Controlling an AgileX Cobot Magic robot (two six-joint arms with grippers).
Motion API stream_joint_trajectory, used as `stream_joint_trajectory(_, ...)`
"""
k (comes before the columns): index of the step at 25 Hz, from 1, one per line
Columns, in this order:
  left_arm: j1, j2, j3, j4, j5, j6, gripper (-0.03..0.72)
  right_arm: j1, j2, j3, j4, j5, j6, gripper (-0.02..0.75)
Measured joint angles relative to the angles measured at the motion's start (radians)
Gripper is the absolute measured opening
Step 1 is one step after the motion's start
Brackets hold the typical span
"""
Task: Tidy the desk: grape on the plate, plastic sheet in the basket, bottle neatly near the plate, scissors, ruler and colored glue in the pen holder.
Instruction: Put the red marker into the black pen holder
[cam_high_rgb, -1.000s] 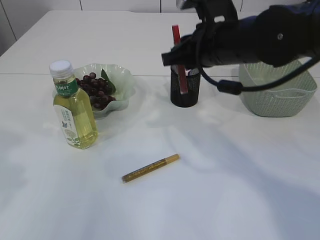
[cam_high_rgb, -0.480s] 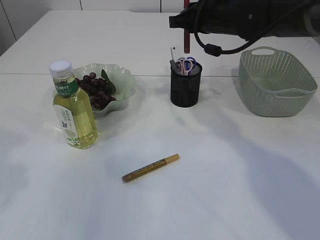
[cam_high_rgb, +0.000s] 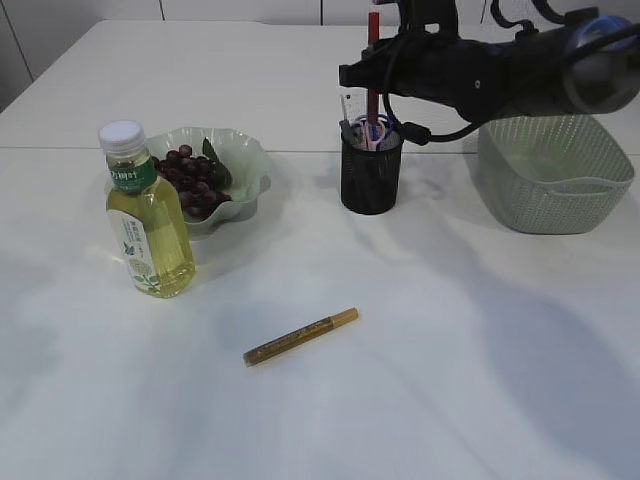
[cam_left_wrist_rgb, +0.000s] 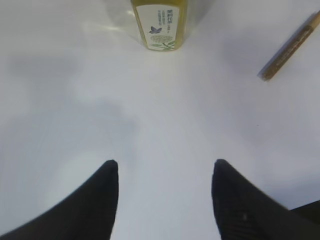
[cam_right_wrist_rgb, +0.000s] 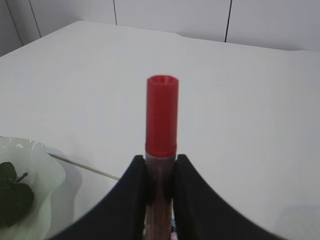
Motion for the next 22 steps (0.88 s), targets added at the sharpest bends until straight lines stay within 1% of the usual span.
stream_joint_trajectory(10,0.0,0.0,0.0,0.006,-0.007,0.0,0.434,0.0,0.005,0.0,-0.01,-0.002,-0.007,0.157)
stream_joint_trajectory(12,0.0,0.0,0.0,0.006,-0.007,0.0,0.434,0.0,0.005,0.0,-0.01,-0.002,-0.008,0.18)
stream_joint_trajectory(17,0.0,0.0,0.0,0.006,-0.007,0.0,0.434,0.0,0.005,-0.002,-0.01,0.005,-0.011,0.293)
stream_joint_trajectory(22,0.0,0.0,0.0,0.006,-0.007,0.0,0.434,-0.005,0.005,-0.002,-0.01,0.07,-0.011,0.316)
